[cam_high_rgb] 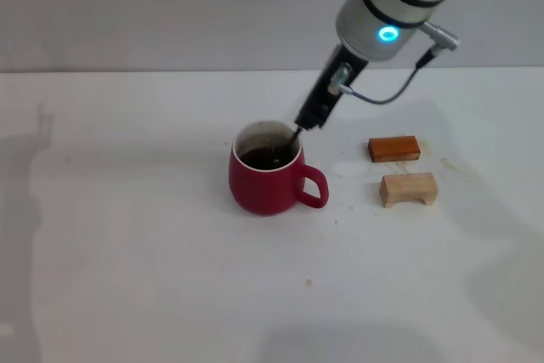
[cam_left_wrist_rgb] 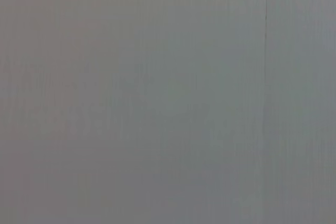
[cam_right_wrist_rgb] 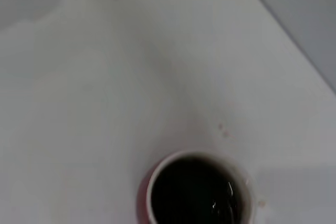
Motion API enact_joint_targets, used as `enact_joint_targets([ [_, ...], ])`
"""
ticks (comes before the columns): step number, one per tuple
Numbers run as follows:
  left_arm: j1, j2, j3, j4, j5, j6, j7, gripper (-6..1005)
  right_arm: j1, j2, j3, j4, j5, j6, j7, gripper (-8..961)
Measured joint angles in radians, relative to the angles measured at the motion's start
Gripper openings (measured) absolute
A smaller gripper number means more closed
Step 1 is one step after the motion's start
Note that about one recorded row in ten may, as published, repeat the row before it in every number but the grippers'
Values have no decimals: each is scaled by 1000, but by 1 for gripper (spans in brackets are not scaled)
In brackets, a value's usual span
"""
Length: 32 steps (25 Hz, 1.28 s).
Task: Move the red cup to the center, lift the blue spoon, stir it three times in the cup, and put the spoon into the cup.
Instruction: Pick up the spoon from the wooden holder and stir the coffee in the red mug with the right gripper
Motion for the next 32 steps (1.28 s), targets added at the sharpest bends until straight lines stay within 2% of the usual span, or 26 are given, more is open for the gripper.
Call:
enact_joint_targets([
  [9,1,1,0,0,0,0,-1,749,-23,7,-10,57,60,91,3,151],
  [20,6,2,0,0,0,15,-13,749,-23,10,-13,79,95,41,56,159],
  [32,3,1,0,0,0,20,-14,749,-23,10,-63,73,95,29,57,168],
])
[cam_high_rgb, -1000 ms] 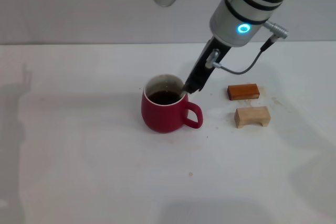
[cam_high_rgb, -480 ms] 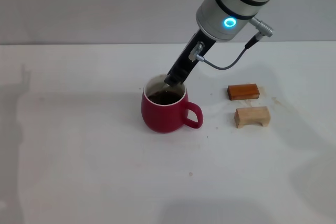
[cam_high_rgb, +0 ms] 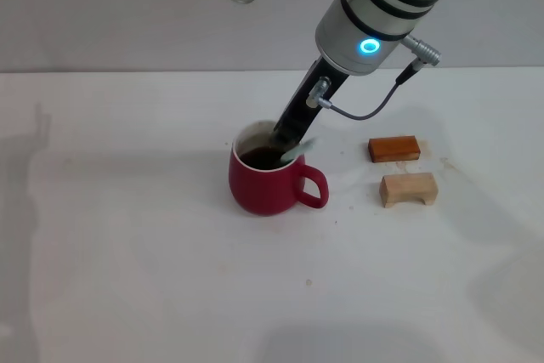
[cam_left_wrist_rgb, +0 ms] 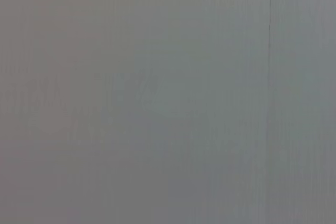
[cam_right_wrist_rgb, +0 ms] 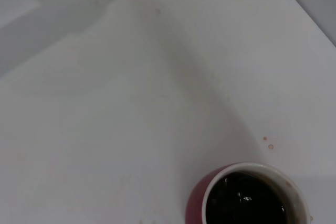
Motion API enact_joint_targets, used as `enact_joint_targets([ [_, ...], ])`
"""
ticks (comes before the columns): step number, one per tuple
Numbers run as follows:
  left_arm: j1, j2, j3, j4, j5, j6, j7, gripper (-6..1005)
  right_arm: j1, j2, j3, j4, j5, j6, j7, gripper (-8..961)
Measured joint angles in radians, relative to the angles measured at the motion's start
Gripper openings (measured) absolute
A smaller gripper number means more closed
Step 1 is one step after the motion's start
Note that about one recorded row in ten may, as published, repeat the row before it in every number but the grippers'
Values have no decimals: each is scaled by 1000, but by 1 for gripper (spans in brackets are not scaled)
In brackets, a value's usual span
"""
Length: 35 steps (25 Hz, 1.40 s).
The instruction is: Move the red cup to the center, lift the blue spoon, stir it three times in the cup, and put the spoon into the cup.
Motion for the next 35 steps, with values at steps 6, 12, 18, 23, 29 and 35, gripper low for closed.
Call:
enact_joint_targets([
  [6,0,0,0,0,0,0,-1,749,-1,0,-2,-3,-1,-10,-2,172],
  [12,1,0,0,0,0,1,-4,749,-70,0,-57,90,0,-158,-13,174],
  [18,3,-1,2,0,0,2,-27,749,-364,0,-245,330,-25,-655,-23,171],
  [23,3,-1,17,0,0,3,-23,749,-590,2,-365,356,-32,-1129,-27,169],
  [29,3,-3,36,3,0,0,-16,749,-727,12,-446,262,-23,-1568,-9,168],
  [35,9,-3,65,7,0,3,-15,749,-818,14,-511,83,155,-1972,-7,168],
])
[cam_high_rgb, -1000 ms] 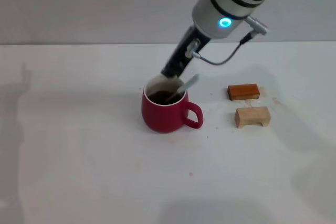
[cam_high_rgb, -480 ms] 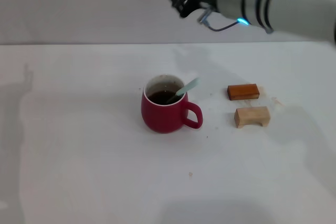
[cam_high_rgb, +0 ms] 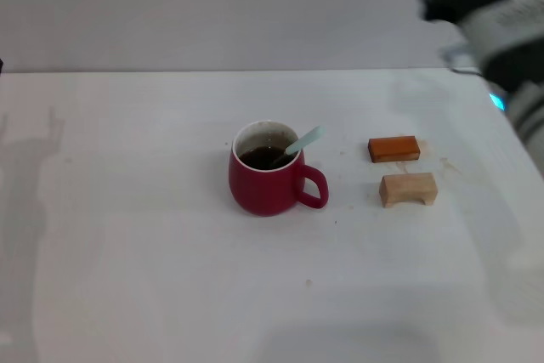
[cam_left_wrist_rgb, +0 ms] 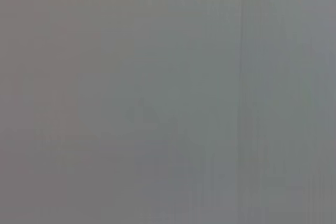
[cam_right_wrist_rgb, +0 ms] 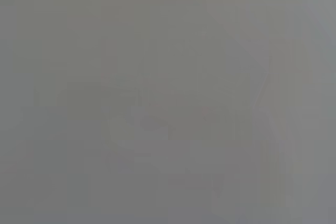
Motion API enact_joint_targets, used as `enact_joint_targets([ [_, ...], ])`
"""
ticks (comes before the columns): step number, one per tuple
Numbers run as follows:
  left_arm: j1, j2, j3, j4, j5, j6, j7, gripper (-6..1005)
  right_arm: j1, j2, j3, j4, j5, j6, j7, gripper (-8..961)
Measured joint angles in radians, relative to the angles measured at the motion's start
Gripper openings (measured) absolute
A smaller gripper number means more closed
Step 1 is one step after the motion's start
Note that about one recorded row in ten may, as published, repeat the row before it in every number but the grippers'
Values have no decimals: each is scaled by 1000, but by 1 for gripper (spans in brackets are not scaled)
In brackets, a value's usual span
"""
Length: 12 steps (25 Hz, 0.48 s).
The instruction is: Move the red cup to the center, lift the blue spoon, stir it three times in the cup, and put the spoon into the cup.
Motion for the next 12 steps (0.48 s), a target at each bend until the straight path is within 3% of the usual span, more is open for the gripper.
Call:
enact_joint_targets([
  [6,10,0,32,2,1,2,2,749,-55,0,-52,-213,178,-326,-2,168],
  [12,19,1,45,3,2,2,3,749,-82,-4,-86,-362,261,-426,87,168],
])
